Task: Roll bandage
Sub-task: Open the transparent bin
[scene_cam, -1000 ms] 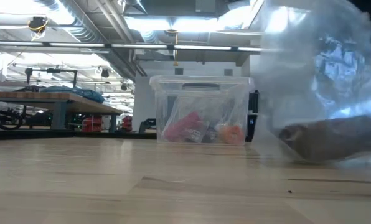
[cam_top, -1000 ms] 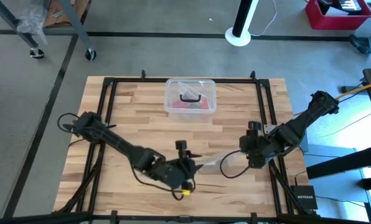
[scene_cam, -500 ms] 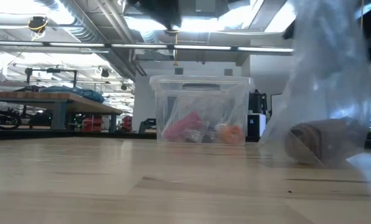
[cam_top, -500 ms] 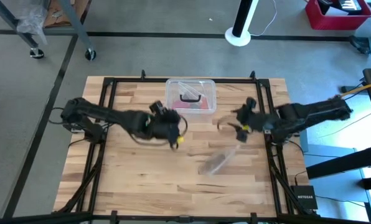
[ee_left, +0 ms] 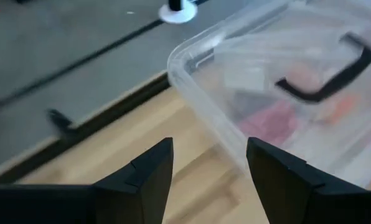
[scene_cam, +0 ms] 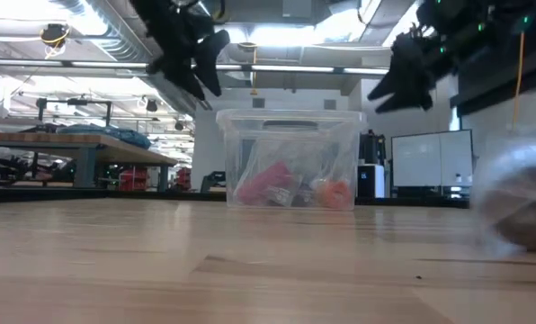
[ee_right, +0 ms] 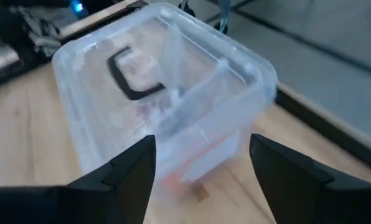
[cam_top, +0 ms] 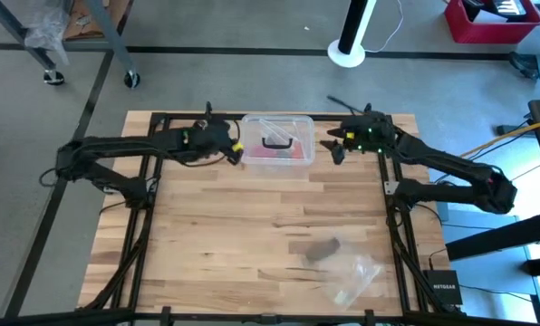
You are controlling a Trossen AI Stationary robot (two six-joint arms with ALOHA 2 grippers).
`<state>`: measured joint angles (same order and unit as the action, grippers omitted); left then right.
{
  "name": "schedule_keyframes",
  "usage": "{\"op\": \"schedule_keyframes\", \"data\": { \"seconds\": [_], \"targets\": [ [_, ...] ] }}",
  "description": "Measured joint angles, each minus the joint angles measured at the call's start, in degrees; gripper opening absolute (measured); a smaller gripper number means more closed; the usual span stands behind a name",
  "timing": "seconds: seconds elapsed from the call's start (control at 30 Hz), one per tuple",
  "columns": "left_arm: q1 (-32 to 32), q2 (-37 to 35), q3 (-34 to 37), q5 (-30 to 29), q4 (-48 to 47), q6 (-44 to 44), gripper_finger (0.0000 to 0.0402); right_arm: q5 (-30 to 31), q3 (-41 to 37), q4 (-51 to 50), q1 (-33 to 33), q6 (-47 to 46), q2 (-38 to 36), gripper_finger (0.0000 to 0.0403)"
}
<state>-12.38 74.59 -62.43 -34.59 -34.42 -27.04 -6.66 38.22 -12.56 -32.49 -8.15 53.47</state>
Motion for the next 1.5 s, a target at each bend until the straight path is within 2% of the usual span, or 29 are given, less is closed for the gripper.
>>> {"op": "schedule_keyframes", "data": {
  "seconds": [0.17,0.3,0.4,0.63,0.8,1.0,1.4,1.5],
  "targets": [
    [-8.4,-1.9,7.2,16.6,11.3,0.2,0.0196,-10.2,-4.7,6.2,-6.8,-4.2,2.2,0.026],
    [-13.1,-1.3,11.2,25.5,18.1,0.0,0.0196,-14.8,-7.6,14.5,-8.2,-8.7,4.7,0.026],
    [-15.2,-1.3,13.2,30.1,20.4,0.0,0.0196,-15.5,-8.3,17.3,-8.1,-10.8,7.1,0.026],
    [-16.6,-1.3,15.7,31.7,26.1,0.0,0.0196,-15.6,-8.3,23.5,-8.1,-15.9,12.5,0.026],
    [-16.6,-1.4,17.5,32.5,28.7,-1.8,0.0196,-16.0,-8.1,24.5,-8.0,-17.7,15.2,0.026],
    [-16.1,-1.2,19.2,35.9,33.5,-4.6,0.0196,-17.7,-8.3,27.5,-8.0,-20.3,15.5,0.026],
    [-14.9,-1.3,19.1,35.8,35.1,-5.7,0.0196,-18.9,-8.3,28.7,-8.1,-23.1,15.5,0.026],
    [-14.3,-1.3,18.8,35.6,34.8,-5.3,0.0196,-21.1,-8.3,28.6,-8.1,-23.2,15.5,0.026]
  ]
}}
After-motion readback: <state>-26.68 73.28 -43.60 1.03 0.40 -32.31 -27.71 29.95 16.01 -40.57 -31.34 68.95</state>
